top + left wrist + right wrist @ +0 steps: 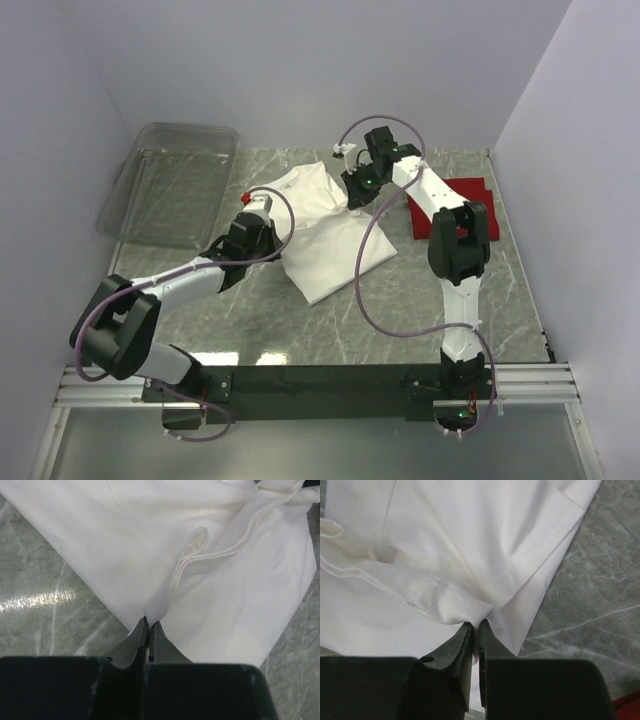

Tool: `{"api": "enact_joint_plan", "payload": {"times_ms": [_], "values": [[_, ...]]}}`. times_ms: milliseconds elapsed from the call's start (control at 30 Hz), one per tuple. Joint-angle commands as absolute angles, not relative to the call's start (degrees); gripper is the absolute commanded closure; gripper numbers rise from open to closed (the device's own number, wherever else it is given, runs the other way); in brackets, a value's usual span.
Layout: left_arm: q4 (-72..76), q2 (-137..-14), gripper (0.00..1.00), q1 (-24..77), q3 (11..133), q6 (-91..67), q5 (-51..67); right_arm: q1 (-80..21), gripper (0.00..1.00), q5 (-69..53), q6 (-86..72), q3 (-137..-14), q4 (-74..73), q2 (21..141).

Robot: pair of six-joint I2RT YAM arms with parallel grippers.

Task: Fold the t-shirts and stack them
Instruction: Fold the tshirt

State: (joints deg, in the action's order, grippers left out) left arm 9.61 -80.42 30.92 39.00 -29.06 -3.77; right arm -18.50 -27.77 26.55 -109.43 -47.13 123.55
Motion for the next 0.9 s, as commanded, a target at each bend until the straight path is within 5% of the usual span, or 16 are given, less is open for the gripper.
{"api": "enact_joint_plan", "payload": {"times_ms": [0,400,567,600,633,733,867], "values": [[11.3,-82.3,0.99,29.3,42.9,-27.2,-2.3,-18.8,1.0,-25.8,23.5,-113.2,-44.7,124.9],[11.6,-87.3,0.99,27.5,45.7,-26.7,0.3,-19.2,0.99,-23.3,20.5,-113.6,-42.8,126.1],[10.1,-88.3,0.99,26.6,47.5,-27.5,-1.5,-20.1,0.69,-20.2,15.9,-111.4,-37.2,125.0],[9.7,-88.2,0.96,26.5,48.1,-28.1,-2.6,-20.3,0.66,-19.2,14.8,-111.2,-36.0,124.6],[8.4,-88.1,0.76,26.2,49.1,-28.6,-5.9,-20.6,0.57,-17.4,11.5,-111.2,-34.7,124.3],[5.6,-87.6,0.47,25.8,51.8,-29.4,-9.4,-20.8,0.47,-12.1,7.5,-113.1,-32.5,123.9],[2.8,-85.2,0.42,25.8,53.6,-28.6,-13.5,-20.3,0.41,-11.4,8.6,-110.1,-30.0,119.5]]}}
